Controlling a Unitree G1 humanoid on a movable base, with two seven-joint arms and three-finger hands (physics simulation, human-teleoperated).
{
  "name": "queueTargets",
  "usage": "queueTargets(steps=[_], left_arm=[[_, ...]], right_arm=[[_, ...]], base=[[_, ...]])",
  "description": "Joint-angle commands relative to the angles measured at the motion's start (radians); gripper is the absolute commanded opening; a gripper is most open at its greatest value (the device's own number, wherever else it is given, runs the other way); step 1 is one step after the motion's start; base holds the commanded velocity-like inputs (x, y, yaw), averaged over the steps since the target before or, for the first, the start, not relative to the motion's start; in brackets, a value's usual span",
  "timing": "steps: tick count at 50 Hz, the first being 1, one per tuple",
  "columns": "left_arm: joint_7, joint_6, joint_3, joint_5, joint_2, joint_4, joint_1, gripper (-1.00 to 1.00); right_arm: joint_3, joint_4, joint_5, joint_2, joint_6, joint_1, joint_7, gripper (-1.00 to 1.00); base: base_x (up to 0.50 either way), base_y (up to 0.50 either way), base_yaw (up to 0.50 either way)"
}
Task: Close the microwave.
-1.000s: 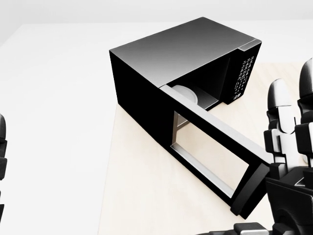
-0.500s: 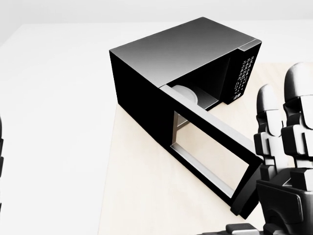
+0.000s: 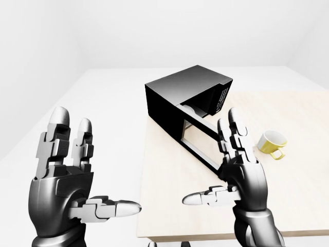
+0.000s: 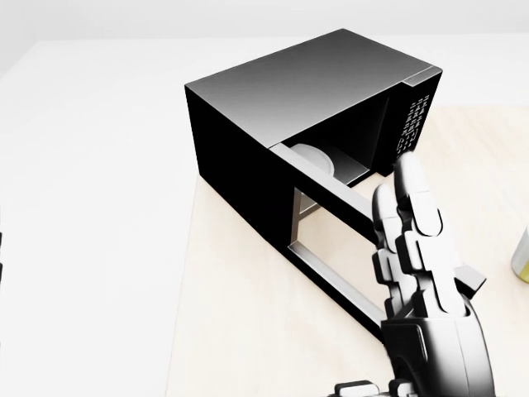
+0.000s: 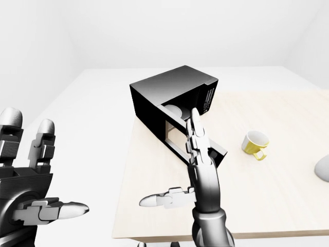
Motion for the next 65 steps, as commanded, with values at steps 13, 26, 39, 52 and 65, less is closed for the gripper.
queueTargets(steps=[13,26,39,52,65], left_arm=[[0.0,0.0,-0.002,0.005,-0.003,0.0,-0.004,1.0],[-0.02,0.0,-0.006,0.022,-0.028,0.0,-0.005,1.0],[-0.017,0.0,0.003,0.011,-0.022,0.0,-0.007,1.0],[-0.022,0.0,-0.001,0.017,-0.027,0.0,-0.001,1.0],[-0.022,0.0,-0.001,0.018,-0.028,0.0,-0.005,1.0]], right_arm=[[0.032,0.177,-0.01,-0.003,0.0,-0.025,-0.027,1.0],[-0.006,0.368,-0.016,0.037,-0.063,-0.081,-0.014,1.0],[-0.035,0.553,-0.028,0.078,-0.145,-0.125,-0.001,1.0],[-0.051,0.676,-0.031,0.103,-0.175,-0.157,0.003,1.0],[-0.047,0.719,-0.032,0.11,-0.175,-0.167,0.004,1.0]], base=[[0.0,0.0,0.0],[0.0,0.0,0.0],[0.0,0.0,0.0],[0.0,0.0,0.0],[0.0,0.0,0.0]])
